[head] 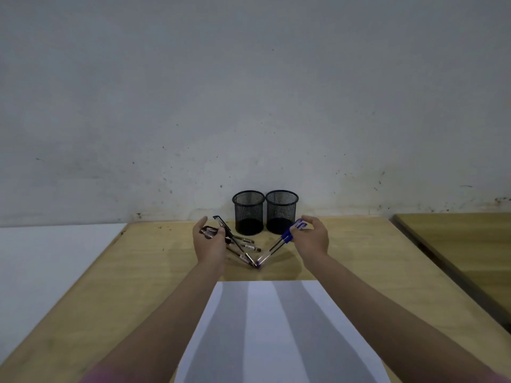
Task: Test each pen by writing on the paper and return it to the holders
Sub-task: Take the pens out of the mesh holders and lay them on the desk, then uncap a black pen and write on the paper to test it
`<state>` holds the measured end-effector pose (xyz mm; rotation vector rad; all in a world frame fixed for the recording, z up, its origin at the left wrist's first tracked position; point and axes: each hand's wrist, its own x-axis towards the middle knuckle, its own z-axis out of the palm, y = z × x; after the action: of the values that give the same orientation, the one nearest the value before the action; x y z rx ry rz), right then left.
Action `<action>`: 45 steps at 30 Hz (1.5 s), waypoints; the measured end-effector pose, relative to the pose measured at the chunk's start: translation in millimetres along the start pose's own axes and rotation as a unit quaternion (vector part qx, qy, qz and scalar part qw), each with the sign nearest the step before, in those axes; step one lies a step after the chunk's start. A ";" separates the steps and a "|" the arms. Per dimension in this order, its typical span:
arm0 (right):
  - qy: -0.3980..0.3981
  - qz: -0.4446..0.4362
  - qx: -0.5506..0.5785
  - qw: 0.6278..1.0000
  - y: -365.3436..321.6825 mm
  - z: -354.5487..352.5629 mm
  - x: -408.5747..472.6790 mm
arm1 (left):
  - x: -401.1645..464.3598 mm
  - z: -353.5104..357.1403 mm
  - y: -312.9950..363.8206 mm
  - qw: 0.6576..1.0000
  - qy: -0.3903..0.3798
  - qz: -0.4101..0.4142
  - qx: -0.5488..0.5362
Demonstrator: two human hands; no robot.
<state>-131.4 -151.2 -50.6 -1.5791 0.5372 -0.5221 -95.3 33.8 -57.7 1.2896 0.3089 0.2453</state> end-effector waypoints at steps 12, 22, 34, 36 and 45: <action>-0.035 0.029 -0.162 0.986 17.3 -3.0 -3.1 | 7.7 -41.5 -4.4 0.939 -0.051 0.096 0.327; -0.082 -0.149 -0.228 0.959 16.0 4.2 -27.4 | -14.5 -83.1 6.6 0.905 -0.132 0.118 0.386; -0.107 -0.190 -0.361 0.907 35.9 32.9 -39.5 | -52.5 -160.8 -1.1 0.737 -0.314 0.237 0.550; -0.105 -0.187 -0.355 0.910 37.3 33.2 -39.9 | -53.0 -160.4 -5.7 0.703 -0.315 0.247 0.588; -0.066 -0.172 -0.003 0.983 -0.9 17.7 -49.1 | -56.7 -155.4 -3.4 0.719 -0.288 0.263 0.575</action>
<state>-158.8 -106.9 -51.7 -1.7094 0.1644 -0.6699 -204.0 153.1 -94.3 2.6109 -0.5887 0.0897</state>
